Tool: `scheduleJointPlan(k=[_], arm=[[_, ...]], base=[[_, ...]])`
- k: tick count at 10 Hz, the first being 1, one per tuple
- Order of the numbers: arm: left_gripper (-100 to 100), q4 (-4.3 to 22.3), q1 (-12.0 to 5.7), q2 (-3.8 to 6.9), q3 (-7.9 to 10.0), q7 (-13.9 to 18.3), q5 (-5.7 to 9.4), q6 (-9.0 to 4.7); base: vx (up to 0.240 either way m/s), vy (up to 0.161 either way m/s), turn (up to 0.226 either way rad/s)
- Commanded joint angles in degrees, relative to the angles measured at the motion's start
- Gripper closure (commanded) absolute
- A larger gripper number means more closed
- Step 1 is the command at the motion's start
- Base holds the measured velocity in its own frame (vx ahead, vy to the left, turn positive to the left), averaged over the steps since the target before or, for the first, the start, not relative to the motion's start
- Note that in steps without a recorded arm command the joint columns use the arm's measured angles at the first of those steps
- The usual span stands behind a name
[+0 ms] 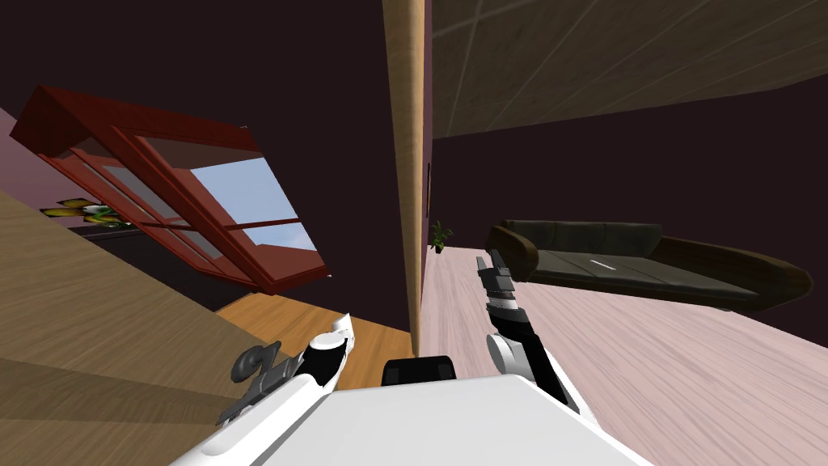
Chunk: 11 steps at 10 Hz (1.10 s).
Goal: Push the door open
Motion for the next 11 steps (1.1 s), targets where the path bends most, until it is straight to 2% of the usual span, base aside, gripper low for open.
scheduleJointPlan(k=[1,8,9,11], arm=[[100,-0.53,0.07,-0.19,0.61,-0.30,0.41,-0.03],[100,-0.58,0.04,0.03,1.25,-0.53,0.81,-0.20],[-100,-1.20,0.58,0.53,2.05,-0.74,1.26,0.19],[-100,-1.63,0.96,0.81,3.19,-0.98,1.94,0.30]], base=[[0.008,0.042,0.056],[-0.006,0.021,-0.006],[-0.032,0.013,-0.117],[-0.064,0.000,-0.171]])
